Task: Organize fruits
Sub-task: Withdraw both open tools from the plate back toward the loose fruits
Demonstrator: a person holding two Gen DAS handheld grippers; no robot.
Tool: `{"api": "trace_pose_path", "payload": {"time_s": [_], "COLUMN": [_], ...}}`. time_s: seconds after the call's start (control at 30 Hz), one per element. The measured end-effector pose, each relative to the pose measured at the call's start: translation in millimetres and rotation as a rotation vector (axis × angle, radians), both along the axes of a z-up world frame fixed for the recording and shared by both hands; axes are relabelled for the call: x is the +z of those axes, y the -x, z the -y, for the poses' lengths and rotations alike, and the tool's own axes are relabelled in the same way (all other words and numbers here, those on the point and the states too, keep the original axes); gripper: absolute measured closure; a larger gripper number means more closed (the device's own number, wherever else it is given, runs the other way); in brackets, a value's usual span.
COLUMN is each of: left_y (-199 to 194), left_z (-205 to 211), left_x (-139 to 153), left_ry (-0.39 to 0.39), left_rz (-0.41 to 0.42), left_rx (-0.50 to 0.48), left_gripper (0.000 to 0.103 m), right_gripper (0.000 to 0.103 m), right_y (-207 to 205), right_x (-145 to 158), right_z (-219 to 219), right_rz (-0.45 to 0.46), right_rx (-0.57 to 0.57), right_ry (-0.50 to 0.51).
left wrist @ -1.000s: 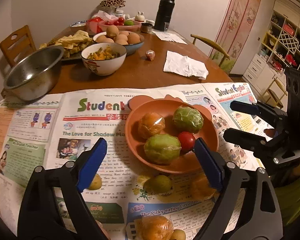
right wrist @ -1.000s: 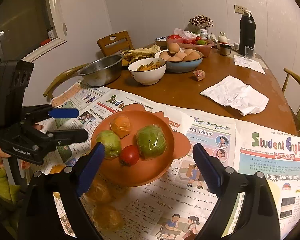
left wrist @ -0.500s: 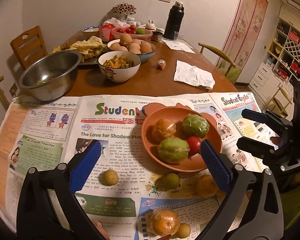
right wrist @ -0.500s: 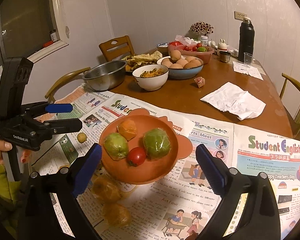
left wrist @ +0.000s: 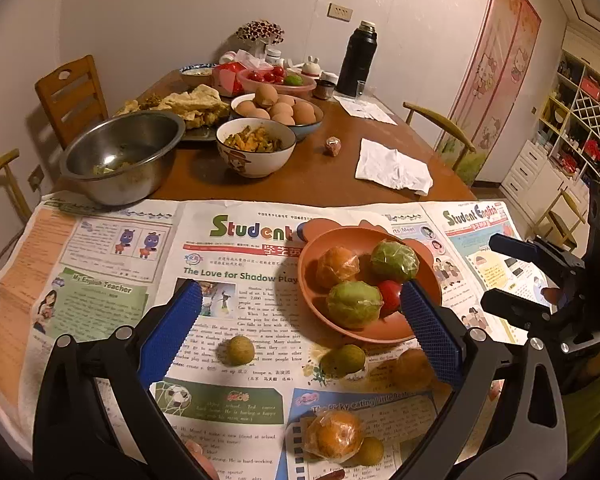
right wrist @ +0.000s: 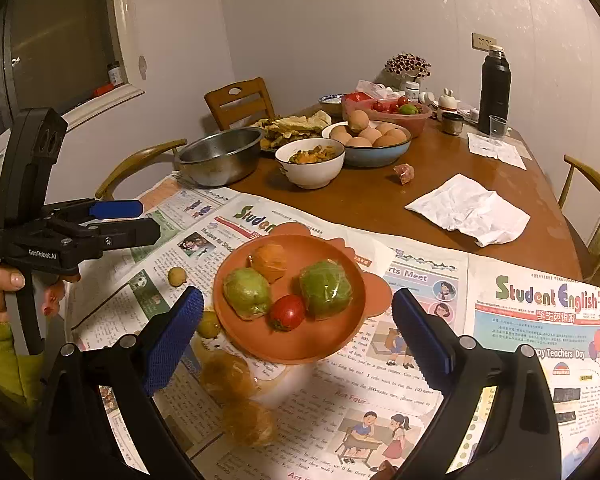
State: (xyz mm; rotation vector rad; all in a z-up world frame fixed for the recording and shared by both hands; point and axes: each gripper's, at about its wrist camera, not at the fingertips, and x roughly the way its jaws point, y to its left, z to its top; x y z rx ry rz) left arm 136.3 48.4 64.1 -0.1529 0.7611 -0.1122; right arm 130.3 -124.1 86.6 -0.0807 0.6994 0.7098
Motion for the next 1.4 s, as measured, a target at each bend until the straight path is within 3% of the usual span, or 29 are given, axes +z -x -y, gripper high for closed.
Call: {"api": "trace_pose_path", "payload": {"time_s": [1.4], "left_y": [50], "left_z": [-18], "left_x": [-7], "left_ry": [0.001], "left_rz": [-0.006], "left_rx": [0.064], "left_gripper": [0.010], "right_gripper": [0.008], "right_y": [70], "right_x": [3], "right_z": [-36], "right_rz": [0.017], "right_rx": [0.151], "right_ry": [0.001]}}
